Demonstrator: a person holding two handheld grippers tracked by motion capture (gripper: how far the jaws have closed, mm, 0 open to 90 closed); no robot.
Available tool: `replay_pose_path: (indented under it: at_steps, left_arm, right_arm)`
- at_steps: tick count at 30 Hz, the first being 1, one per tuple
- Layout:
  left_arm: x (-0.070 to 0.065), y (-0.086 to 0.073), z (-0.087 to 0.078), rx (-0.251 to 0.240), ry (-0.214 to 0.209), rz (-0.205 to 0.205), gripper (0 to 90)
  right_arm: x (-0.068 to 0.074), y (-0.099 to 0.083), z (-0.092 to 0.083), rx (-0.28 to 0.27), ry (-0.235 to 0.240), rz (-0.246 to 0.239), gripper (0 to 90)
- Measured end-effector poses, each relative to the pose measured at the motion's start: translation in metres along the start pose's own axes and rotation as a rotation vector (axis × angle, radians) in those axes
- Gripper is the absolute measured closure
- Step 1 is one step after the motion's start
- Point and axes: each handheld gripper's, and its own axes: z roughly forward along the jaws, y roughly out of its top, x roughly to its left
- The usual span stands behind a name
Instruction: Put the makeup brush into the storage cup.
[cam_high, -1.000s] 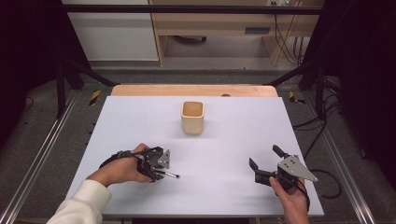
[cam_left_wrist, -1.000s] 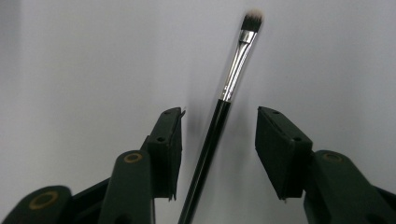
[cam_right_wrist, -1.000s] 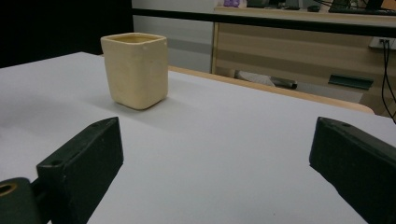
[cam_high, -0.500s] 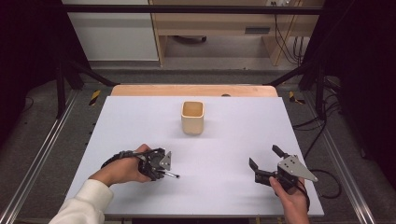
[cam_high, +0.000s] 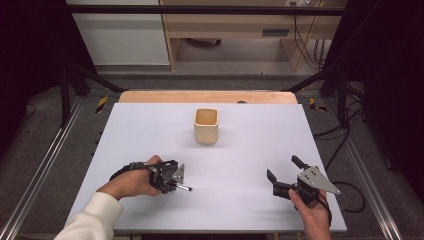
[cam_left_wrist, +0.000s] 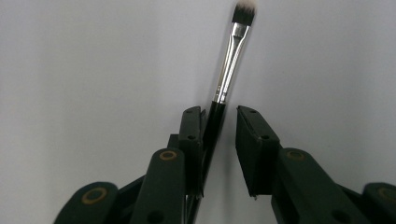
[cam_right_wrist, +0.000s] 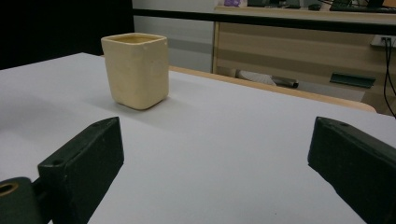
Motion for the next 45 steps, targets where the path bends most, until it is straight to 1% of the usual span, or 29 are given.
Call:
replay_pose_path:
  at_steps: [2, 3, 4, 5, 7, 9, 10, 12, 15, 16, 17, 22, 26, 30, 33, 34, 35, 37, 38, 39, 41, 43, 44, 45]
  left_arm:
    - [0.0, 0.0, 0.0, 0.001, -0.008, -0.002, 75.3]
    - [0.0, 0.001, 0.0, 0.002, -0.005, 0.007, 77.7]
    - [0.0, 0.001, 0.0, 0.003, -0.008, 0.004, 78.5]
    - [-0.001, 0.001, 0.0, 0.003, -0.021, -0.008, 80.2]
    - [-0.002, 0.001, 0.0, 0.007, -0.022, -0.008, 83.5]
    - [-0.001, 0.002, 0.0, 0.011, -0.016, -0.01, 83.7]
    - [-0.002, 0.001, 0.0, 0.011, -0.023, -0.03, 83.8]
    - [-0.001, 0.002, 0.0, 0.012, -0.017, -0.032, 83.9]
    - [-0.001, 0.001, -0.001, 0.002, -0.014, -0.038, 83.9]
    - [-0.002, 0.001, -0.001, -0.005, -0.016, -0.047, 83.9]
    - [-0.002, 0.001, -0.002, -0.01, -0.008, -0.041, 83.9]
    - [-0.002, 0.002, -0.006, -0.026, 0.0, -0.043, 83.9]
    - [-0.003, 0.003, -0.008, -0.027, 0.005, -0.039, 83.9]
    - [-0.004, 0.003, -0.012, -0.04, 0.015, -0.046, 83.9]
    - [-0.003, 0.003, -0.018, -0.06, 0.026, -0.047, 83.9]
    - [-0.002, 0.003, -0.022, -0.075, 0.037, -0.045, 83.9]
    - [0.0, 0.003, -0.028, -0.108, 0.047, -0.058, 83.9]
    - [0.002, 0.002, -0.035, -0.155, 0.065, -0.08, 83.9]
    - [0.002, 0.001, -0.039, -0.182, 0.073, -0.099, 83.9]
    - [0.003, 0.001, -0.042, -0.2, 0.081, -0.107, 83.9]
    - [0.003, 0.001, -0.047, -0.233, 0.094, -0.126, 83.9]
    - [0.003, 0.001, -0.049, -0.251, 0.105, -0.137, 83.9]
    - [0.003, 0.0, -0.051, -0.25, 0.106, -0.132, 83.9]
    - [0.002, 0.001, -0.051, -0.266, 0.11, -0.144, 83.9]
  right_arm:
    - [0.0, 0.0, 0.0, 0.0, 0.0, 0.0, 3.8]
    - [0.0, 0.0, 0.0, 0.0, 0.001, 0.001, 3.8]
    - [0.0, 0.0, 0.0, 0.0, 0.001, 0.001, 3.8]
    - [0.0, 0.0, 0.0, 0.0, 0.001, 0.002, 3.8]
    - [0.0, 0.0, 0.0, 0.0, 0.001, 0.001, 3.8]
    - [0.0, 0.0, 0.0, 0.0, 0.001, 0.001, 3.8]
    - [0.0, 0.0, 0.0, 0.0, 0.002, 0.001, 3.8]
    - [0.0, 0.0, 0.0, 0.0, 0.002, -0.001, 3.8]
    - [0.0, 0.0, 0.0, 0.0, 0.002, -0.001, 3.8]
    - [0.0, 0.0, 0.0, -0.001, 0.002, -0.001, 3.8]
    - [0.0, 0.0, 0.001, -0.001, 0.002, -0.001, 3.8]
    - [0.001, 0.0, 0.001, 0.001, 0.002, 0.001, 3.8]
    - [0.001, 0.0, 0.0, 0.0, 0.003, 0.0, 3.7]
    - [0.001, 0.0, 0.0, 0.0, 0.003, 0.001, 3.7]
    - [0.001, 0.0, 0.0, 0.0, 0.003, 0.003, 3.7]
    - [0.001, 0.0, 0.0, 0.0, 0.004, 0.004, 3.7]
    - [0.001, 0.0, 0.0, -0.001, 0.004, 0.003, 3.7]
    - [0.001, 0.0, 0.0, -0.001, 0.004, 0.004, 3.7]
    - [0.001, 0.0, 0.0, -0.002, 0.004, 0.0, 3.7]
    - [0.001, 0.0, 0.001, 0.002, 0.003, 0.0, 3.7]
    - [0.001, 0.0, 0.001, 0.002, 0.002, 0.0, 3.7]
    - [0.001, 0.0, 0.001, 0.002, 0.003, 0.0, 3.7]
    - [0.001, 0.0, 0.001, 0.003, 0.002, -0.001, 3.7]
    - [0.001, 0.0, 0.001, 0.002, 0.003, -0.001, 3.7]
